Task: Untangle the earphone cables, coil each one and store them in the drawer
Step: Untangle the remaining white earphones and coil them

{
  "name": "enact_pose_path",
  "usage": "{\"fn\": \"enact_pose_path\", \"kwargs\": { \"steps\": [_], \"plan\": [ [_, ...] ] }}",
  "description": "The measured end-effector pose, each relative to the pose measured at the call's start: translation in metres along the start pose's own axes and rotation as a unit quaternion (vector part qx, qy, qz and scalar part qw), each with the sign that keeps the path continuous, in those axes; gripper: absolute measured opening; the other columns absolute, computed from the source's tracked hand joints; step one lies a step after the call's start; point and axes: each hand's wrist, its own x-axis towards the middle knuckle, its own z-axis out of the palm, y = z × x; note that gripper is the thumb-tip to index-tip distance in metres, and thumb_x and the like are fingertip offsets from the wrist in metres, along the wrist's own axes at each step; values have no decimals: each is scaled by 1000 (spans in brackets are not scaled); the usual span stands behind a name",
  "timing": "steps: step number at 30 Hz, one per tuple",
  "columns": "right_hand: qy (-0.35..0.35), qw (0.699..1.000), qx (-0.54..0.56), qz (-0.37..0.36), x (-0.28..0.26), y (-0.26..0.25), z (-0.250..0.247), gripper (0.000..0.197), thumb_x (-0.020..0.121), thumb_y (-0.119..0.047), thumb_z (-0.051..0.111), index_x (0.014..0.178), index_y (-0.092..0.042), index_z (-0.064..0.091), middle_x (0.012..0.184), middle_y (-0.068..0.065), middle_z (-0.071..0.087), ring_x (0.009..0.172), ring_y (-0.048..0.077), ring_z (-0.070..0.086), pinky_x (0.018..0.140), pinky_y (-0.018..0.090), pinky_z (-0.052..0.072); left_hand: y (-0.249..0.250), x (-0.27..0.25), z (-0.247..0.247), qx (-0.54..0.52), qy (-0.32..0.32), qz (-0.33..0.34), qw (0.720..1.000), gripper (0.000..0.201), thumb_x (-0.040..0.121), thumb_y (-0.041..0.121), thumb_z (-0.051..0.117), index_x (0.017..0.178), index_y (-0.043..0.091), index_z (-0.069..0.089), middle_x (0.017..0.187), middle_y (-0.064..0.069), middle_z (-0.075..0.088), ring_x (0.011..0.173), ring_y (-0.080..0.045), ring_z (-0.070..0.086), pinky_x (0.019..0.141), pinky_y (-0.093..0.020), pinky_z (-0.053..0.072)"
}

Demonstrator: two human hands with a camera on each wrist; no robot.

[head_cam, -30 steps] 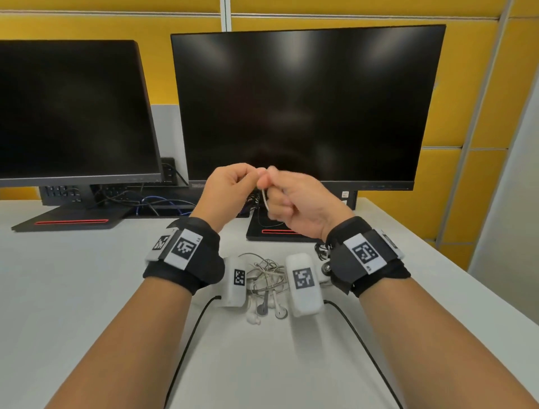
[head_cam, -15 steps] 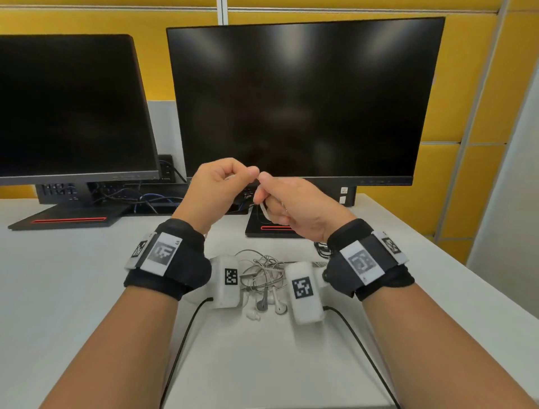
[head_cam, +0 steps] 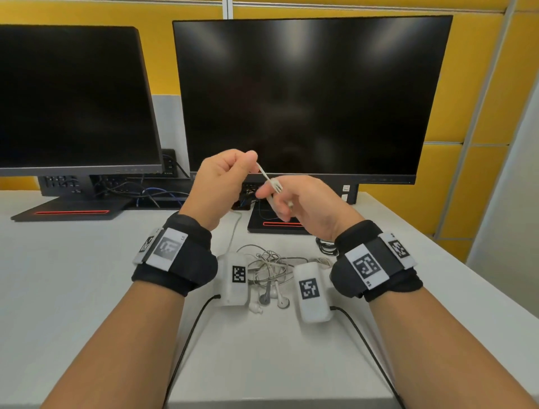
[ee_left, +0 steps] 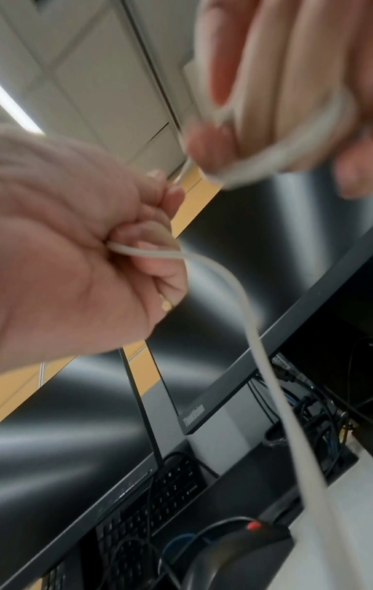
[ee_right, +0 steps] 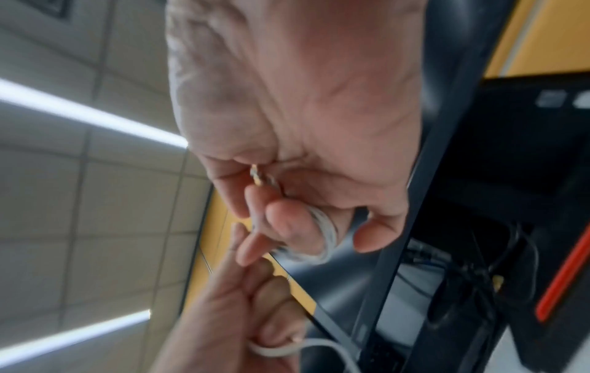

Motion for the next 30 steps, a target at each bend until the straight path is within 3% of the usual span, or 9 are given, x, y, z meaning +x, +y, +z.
{"fn": "enact_pose_path", "kwargs": {
  "steps": [4, 9, 15, 21, 25, 26, 27, 28, 30],
  "plan": [
    [-40, 979, 197, -44, -3, -5, 1, 35, 102, -21, 42, 76, -10, 61, 51, 0, 46, 58, 16, 48, 62, 24, 44, -7, 1, 1, 47, -32, -1, 998, 31, 99, 29, 51, 87, 7, 69, 49, 11, 51, 43, 1, 42, 47, -7, 34],
    [89, 967, 216, -98, 6, 1, -8, 27, 104, -29, 40, 101, -24, 67, 123, -8, 65, 124, 9, 55, 107, 39, 38, -2, -4, -1, 86, -161, -71, 981, 21, 97, 34, 51, 102, 31, 71, 45, 12, 38, 41, -5, 30, 44, -19, 31],
    [88, 989, -112, -46, 5, 4, 2, 40, 104, -36, 33, 96, -18, 68, 95, -8, 68, 100, 4, 56, 92, 30, 40, 6, -8, 1, 14, -123, -24, 992, 24, 97, 23, 53, 99, 10, 72, 48, 14, 49, 44, -3, 37, 47, -15, 32],
    [-40, 999, 9, -10, -2, 1, 0, 45, 105, -36, 31, 81, -11, 59, 46, -3, 41, 51, 14, 45, 81, 32, 47, -4, -1, -2, 25, -22, -8, 999, 23, 96, 25, 57, 92, 6, 70, 55, 17, 55, 51, 7, 50, 53, -4, 38],
    [3, 964, 254, -76, 1, -3, -8, 41, 106, -33, 28, 97, -13, 62, 106, 5, 71, 103, 15, 66, 96, 35, 44, -1, -5, -1, 91, -64, -34, 993, 30, 98, 33, 52, 98, 13, 74, 51, 17, 42, 44, 4, 39, 71, -17, 47],
    [26, 960, 265, -90, 3, -2, -9, 38, 105, -32, 30, 100, -15, 64, 120, 3, 68, 115, 13, 62, 101, 36, 42, 1, -6, -1, 102, -89, -47, 990, 28, 98, 34, 51, 101, 17, 73, 58, 12, 65, 56, 8, 60, 72, -18, 46],
    [56, 965, 237, -97, 5, 0, -10, 35, 105, -31, 33, 103, -17, 65, 126, -1, 65, 121, 10, 58, 103, 35, 40, 2, -7, -1, 104, -117, -59, 986, 26, 98, 33, 51, 102, 20, 73, 87, 22, 35, 86, 14, 34, 67, -17, 42],
    [90, 976, 172, -101, 6, 2, -10, 30, 104, -30, 38, 104, -22, 67, 127, -7, 64, 123, 6, 55, 105, 34, 39, 3, -8, -1, 96, -146, -67, 982, 25, 98, 33, 50, 102, 23, 73, 81, 25, 30, 50, -1, 57, 59, -17, 38],
    [136, 987, 5, -90, 8, 5, -10, 23, 100, -31, 47, 100, -31, 70, 119, -17, 63, 120, 0, 52, 104, 30, 36, 5, -9, -1, 53, -178, -63, 981, 23, 97, 33, 52, 101, 24, 73, 53, 19, 28, 49, -8, 28, 51, -21, 29]
  ]
}}
